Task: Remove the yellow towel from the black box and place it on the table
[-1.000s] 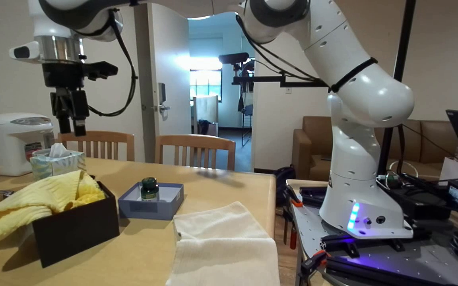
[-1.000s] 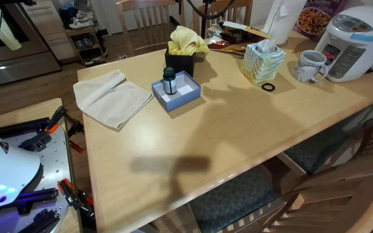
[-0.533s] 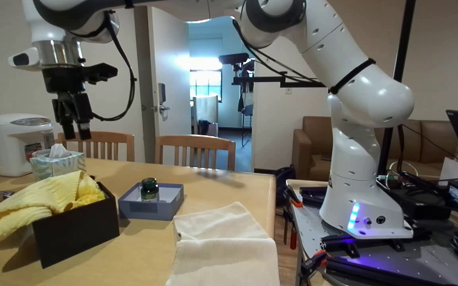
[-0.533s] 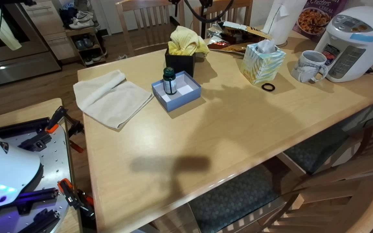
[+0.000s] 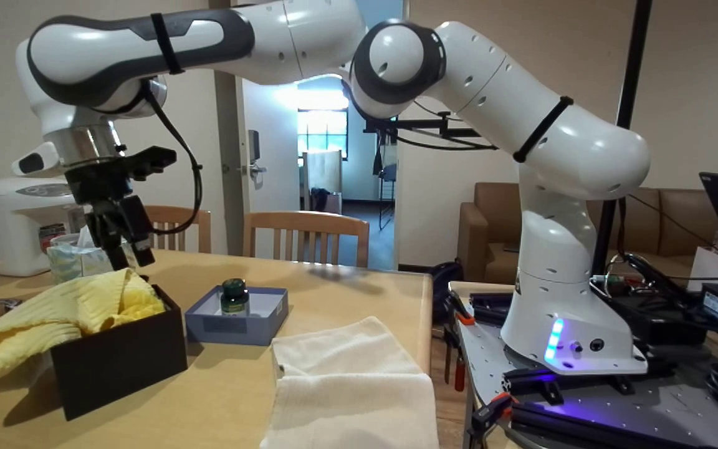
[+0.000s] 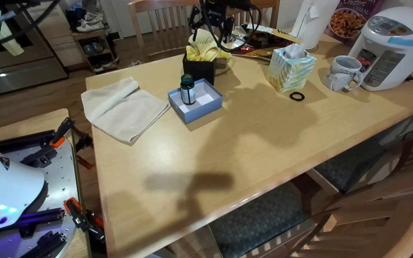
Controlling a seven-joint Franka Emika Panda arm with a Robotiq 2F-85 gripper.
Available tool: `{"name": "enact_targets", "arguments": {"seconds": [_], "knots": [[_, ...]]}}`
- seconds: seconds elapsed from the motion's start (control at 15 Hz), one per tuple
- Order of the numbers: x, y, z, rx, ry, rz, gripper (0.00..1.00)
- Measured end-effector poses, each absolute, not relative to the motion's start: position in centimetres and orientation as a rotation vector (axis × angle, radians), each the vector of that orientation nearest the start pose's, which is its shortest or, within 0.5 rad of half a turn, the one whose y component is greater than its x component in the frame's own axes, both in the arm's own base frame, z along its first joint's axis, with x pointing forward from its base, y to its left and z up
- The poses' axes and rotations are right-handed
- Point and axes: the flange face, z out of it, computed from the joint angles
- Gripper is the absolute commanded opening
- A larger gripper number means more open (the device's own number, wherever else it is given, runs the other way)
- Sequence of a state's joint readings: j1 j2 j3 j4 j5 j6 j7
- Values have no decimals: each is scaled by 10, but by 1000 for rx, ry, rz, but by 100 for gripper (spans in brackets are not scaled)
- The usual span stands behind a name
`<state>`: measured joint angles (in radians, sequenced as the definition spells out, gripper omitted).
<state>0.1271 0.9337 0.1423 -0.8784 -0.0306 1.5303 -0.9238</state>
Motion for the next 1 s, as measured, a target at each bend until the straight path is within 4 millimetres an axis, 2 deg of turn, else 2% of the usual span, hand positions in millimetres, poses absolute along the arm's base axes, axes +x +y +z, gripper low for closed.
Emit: {"name": "enact_targets", "arguments": {"seconds": [0.33,0.4,0.53,1.0], "knots": [[742,164,313,-2500,-1644,332,100],[743,165,311,-2507,-1650,335,75],[744,166,308,-2520,-1659,344,71],[749,162,298,-2547,-1660,358,24]]}}
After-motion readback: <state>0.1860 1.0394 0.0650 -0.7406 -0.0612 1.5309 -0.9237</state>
